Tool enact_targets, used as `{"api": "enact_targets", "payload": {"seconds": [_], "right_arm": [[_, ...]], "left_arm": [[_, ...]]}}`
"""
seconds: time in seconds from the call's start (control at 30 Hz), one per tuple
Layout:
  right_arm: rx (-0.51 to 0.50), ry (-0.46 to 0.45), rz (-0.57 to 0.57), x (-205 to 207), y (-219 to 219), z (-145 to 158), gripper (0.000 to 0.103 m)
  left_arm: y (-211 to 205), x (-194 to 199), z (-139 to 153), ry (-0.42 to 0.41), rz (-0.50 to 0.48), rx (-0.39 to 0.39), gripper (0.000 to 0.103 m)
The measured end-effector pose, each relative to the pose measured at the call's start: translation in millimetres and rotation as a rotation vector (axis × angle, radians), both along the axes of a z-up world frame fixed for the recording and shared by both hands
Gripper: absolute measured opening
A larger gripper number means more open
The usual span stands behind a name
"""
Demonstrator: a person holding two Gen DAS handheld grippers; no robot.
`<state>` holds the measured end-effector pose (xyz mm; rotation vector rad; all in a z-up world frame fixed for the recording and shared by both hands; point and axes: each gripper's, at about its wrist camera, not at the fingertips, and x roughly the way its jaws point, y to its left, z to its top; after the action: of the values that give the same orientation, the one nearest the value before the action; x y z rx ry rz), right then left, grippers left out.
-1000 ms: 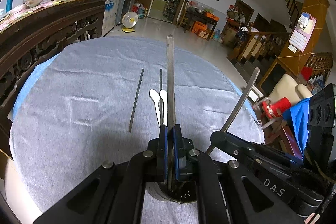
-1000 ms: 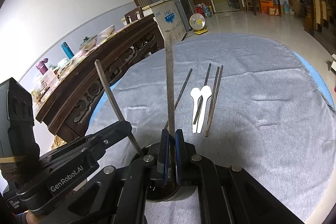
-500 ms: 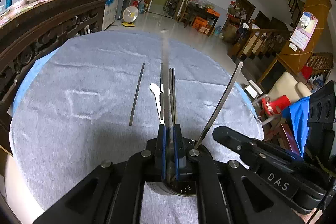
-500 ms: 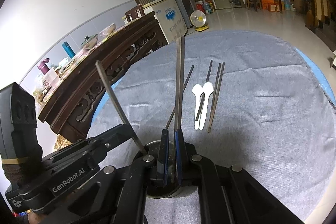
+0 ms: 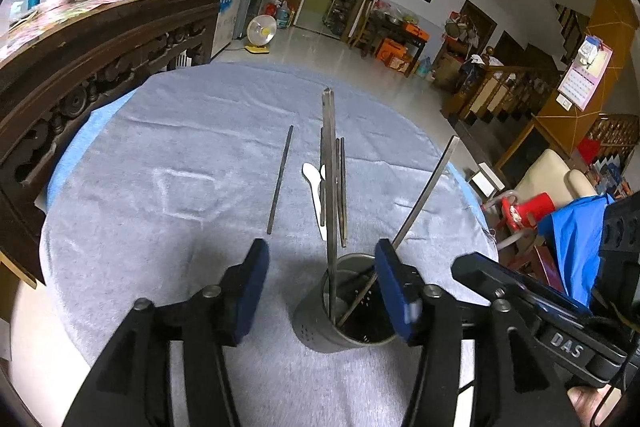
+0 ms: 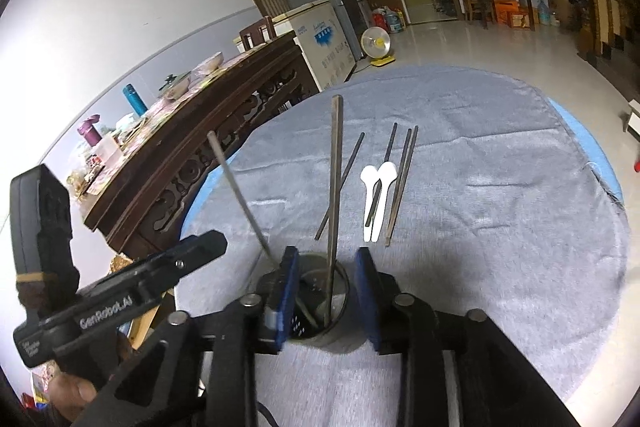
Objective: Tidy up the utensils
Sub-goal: 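Raise both open tools away from the metal cup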
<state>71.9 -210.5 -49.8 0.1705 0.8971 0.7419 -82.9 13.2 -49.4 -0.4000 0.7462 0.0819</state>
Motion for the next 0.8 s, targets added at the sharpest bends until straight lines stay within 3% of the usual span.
{"api": "enact_targets", "payload": {"seconds": [0.07, 0.43, 0.8], "right_arm": [[-0.002, 0.002, 0.006, -6.1, -3.7, 2.0, 0.058], [-0.028, 0.023, 0.047, -45.5, -8.1, -5.1, 0.060], [-0.023, 0.076, 0.019, -50.9, -15.8, -21.7, 0.061]], "left_arm": [[1.0, -4.6, 1.5, -0.004, 0.000, 0.004, 0.065], [-5.8, -24.3, -7.6, 0.038, -0.032, 0.013, 0.069], [-5.8, -30.2, -18.8, 0.079, -0.038, 0.012, 0.070]]}}
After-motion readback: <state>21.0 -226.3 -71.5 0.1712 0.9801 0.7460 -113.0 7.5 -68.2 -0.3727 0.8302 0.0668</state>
